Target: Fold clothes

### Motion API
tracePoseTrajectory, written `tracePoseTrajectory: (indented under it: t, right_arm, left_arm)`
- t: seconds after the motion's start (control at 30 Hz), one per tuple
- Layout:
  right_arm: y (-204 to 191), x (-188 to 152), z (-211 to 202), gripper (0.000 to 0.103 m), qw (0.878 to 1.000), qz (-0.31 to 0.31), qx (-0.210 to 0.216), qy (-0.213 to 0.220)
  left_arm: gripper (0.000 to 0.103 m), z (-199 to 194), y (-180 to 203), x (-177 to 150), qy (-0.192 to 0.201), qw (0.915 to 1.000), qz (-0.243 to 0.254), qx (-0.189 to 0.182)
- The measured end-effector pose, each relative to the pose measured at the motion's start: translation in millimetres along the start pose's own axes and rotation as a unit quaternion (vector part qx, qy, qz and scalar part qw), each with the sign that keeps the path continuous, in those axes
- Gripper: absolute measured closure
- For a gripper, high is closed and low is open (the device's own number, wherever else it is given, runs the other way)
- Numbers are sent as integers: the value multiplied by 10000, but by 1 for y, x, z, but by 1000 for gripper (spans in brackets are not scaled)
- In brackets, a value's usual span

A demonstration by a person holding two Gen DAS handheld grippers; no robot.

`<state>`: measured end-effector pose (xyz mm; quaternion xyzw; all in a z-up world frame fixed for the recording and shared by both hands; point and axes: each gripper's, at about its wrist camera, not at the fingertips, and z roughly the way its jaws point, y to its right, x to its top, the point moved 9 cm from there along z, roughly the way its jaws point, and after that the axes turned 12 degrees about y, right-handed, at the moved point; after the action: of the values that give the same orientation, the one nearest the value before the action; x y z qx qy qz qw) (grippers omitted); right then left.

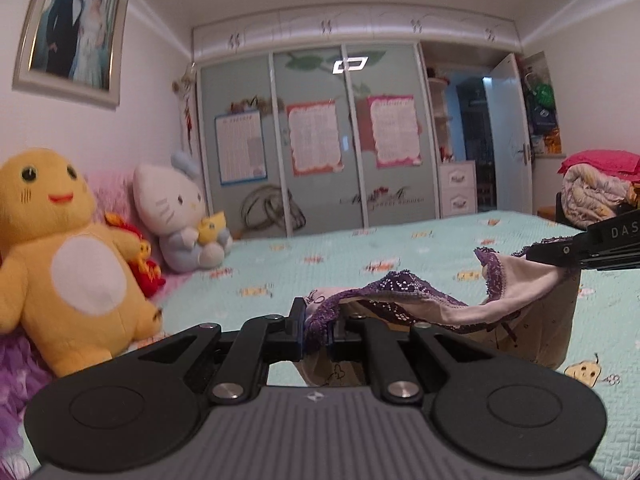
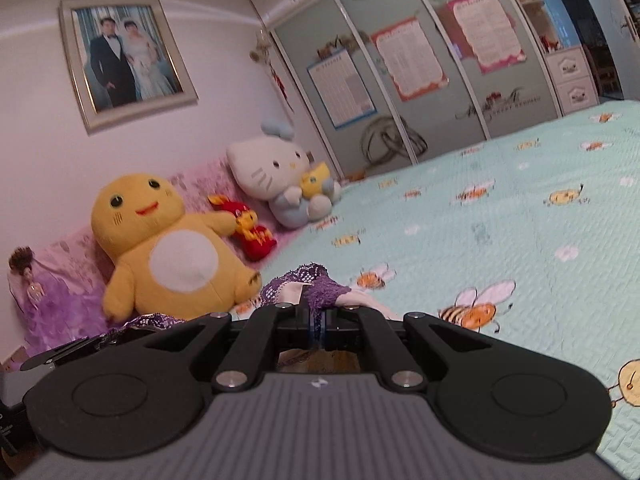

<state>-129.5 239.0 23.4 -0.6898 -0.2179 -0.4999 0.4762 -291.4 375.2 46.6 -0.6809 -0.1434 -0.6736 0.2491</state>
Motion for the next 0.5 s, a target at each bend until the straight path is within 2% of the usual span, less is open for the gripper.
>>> tracePoseTrajectory:
  t: [0.23, 0.33, 0.4, 0.5]
  right_arm:
    - [-11, 65, -27, 102, 9974, -177, 95, 685]
    - [-12, 95, -37, 102, 9948, -196, 117, 995]
    - [-12, 110, -43, 102, 9931, -205, 141, 1144]
    - [-8, 113, -45, 102, 9928, -342, 158, 1133]
  left_arm:
    - [92, -6, 16, 76, 697, 9962, 441, -271]
    - [92, -6, 21, 102, 936, 9936, 569, -262]
    - [90, -3, 25, 107, 893, 9944, 465, -324]
    - [89, 6, 39, 84, 598, 9962, 484, -405]
